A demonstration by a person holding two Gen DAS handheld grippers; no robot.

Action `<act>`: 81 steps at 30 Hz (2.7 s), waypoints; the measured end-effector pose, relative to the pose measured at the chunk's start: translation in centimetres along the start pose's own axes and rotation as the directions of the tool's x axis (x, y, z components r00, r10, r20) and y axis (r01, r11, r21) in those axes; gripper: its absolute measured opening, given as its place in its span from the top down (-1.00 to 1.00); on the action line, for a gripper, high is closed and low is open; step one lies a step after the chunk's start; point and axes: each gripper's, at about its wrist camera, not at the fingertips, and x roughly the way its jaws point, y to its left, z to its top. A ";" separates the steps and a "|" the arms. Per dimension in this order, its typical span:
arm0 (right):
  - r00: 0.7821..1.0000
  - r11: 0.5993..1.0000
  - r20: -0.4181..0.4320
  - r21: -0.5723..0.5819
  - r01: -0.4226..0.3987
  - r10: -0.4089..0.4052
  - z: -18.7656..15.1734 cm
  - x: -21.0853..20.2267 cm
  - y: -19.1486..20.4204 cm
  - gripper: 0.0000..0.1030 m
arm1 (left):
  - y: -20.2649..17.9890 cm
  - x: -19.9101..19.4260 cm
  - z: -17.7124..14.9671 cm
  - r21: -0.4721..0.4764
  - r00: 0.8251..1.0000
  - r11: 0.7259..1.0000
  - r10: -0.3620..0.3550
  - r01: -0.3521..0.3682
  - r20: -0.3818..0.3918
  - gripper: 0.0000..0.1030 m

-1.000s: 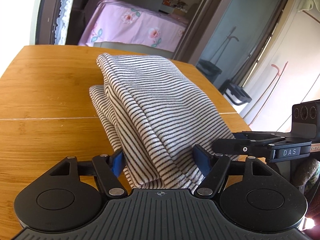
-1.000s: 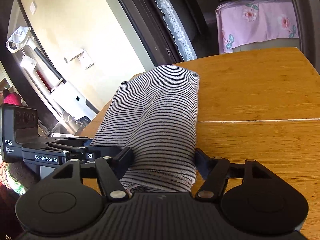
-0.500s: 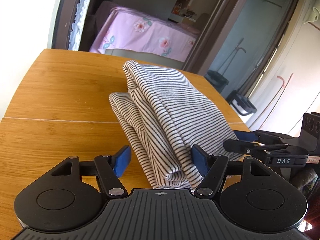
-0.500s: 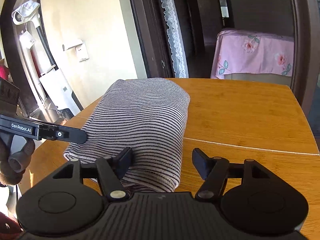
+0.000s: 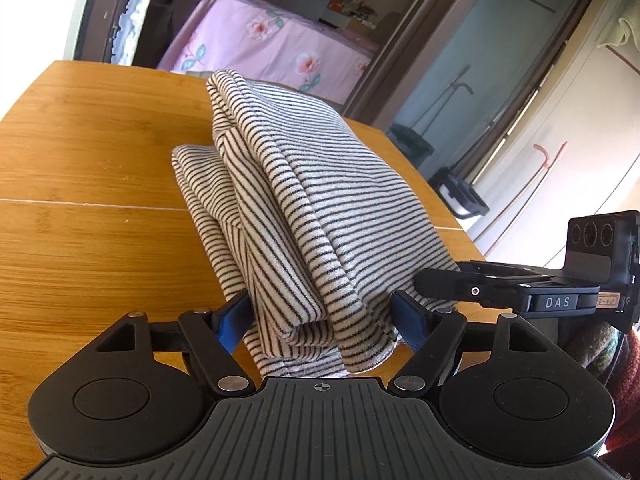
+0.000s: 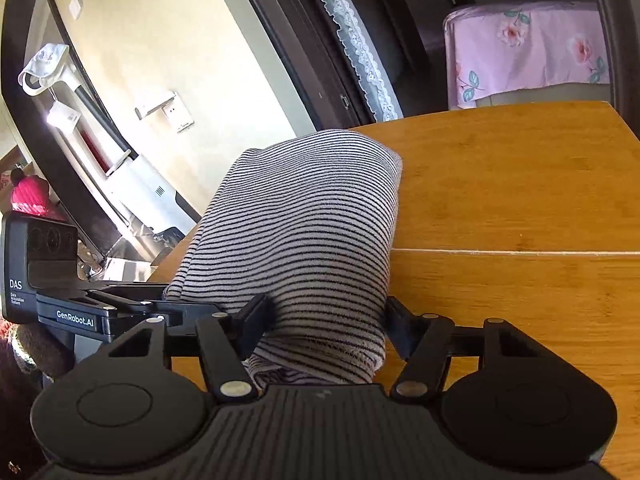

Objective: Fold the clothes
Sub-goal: 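Smooth the folded bundle with both grippers and lift them away, then press the striped bundle sides inward with both grippers once more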

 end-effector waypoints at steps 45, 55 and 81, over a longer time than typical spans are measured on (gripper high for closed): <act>0.979 0.978 -0.007 0.030 -0.204 0.205 20.9 23.5 1.9 0.17 | 11.1 1.6 11.6 0.056 0.958 0.976 0.196 -0.212 0.210 -0.32; 0.993 0.993 -0.018 0.030 -0.117 0.118 17.5 20.1 -0.1 -0.37 | 10.9 2.5 11.6 0.080 0.958 0.974 0.190 -0.211 0.216 -0.30; 0.998 0.976 0.042 -0.211 0.052 -0.044 10.4 15.5 3.9 -0.29 | 10.1 1.8 11.2 0.087 0.929 0.947 0.282 -0.310 0.241 -0.29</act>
